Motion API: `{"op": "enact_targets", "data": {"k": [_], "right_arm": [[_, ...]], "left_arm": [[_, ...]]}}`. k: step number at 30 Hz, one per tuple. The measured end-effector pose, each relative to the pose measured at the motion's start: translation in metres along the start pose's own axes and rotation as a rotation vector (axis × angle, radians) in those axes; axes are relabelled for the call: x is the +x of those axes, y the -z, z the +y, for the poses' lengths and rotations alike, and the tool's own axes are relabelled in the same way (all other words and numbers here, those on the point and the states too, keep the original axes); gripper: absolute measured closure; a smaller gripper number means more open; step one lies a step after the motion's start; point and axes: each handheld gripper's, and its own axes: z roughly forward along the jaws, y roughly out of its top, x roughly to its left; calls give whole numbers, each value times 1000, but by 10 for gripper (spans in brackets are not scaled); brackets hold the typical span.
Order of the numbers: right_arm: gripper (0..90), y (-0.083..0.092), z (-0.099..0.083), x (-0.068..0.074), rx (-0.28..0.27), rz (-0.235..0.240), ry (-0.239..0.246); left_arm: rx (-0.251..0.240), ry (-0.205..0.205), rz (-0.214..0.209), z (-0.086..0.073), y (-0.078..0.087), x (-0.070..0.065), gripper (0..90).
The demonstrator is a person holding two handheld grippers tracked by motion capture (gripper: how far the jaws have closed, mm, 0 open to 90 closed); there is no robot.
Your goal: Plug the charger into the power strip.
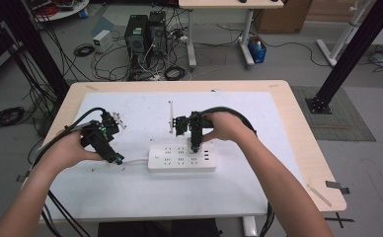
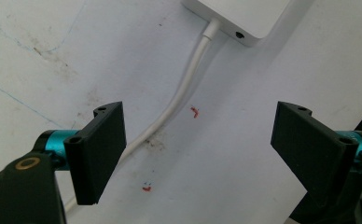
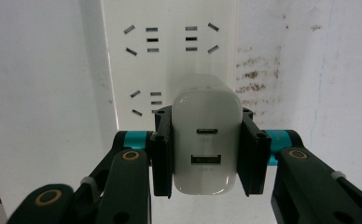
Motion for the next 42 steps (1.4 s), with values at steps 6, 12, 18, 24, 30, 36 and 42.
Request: {"op": "enact_targets", "data": {"k": [6, 12, 18, 24, 30, 36, 42], "right_arm": [[627, -4, 3, 2, 14, 4, 22], [632, -14, 1, -1, 38, 25, 19], [634, -16, 5, 3, 62, 2, 19], [634, -20, 5, 0, 51, 23, -19], [488, -20, -9, -1, -59, 32, -55], [232, 7, -46, -8, -130, 75, -390], [222, 47, -116, -6, -154, -71, -818]], "left_arm": [[3, 0, -8, 0, -3, 0, 181], [0, -5, -22, 2, -8, -1, 181], [4, -9, -36, 8, -14, 2, 181], [1, -16, -40, 12, -16, 0, 181], [-4, -23, -31, 14, -14, 3, 181], [-20, -9, -7, 10, -9, 15, 181], [-61, 47, 31, 9, -4, 29, 181]]}}
